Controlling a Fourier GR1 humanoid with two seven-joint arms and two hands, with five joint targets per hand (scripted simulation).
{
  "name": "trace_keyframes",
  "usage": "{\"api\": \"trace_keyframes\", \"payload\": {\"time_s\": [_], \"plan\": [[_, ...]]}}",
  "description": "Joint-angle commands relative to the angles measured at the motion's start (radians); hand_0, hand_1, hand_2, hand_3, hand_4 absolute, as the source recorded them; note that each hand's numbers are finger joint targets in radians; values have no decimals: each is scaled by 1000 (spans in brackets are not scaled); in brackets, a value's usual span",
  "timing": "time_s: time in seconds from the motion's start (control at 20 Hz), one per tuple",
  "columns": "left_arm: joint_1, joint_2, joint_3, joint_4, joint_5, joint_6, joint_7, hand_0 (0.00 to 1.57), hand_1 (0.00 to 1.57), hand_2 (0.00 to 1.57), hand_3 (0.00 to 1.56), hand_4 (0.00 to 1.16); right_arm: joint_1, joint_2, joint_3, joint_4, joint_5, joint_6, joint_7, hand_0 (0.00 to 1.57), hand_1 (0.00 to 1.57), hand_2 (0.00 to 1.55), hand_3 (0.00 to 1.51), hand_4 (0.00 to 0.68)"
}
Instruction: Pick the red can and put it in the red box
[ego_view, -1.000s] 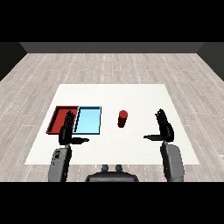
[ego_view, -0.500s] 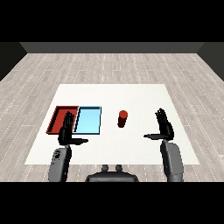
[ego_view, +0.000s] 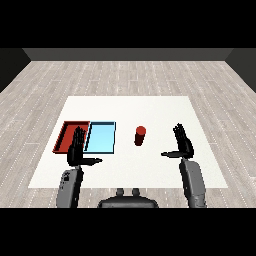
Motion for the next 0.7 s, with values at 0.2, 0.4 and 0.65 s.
{"api": "trace_keyframes", "payload": {"time_s": [0.2,0.4,0.65], "plan": [[-33,-14,-5,5,-11,24,7,0,0,0,0,0,-124,24,19,85,7,-43,46,0,0,0,0,0],[31,-10,8,-28,13,-1,-23,0,0,0,0,0,-221,41,20,177,17,-84,69,0,0,0,0,0],[0,-35,-37,-16,-23,48,-7,0,0,0,0,0,-200,90,30,238,-23,-55,41,0,0,0,0,0]]}}
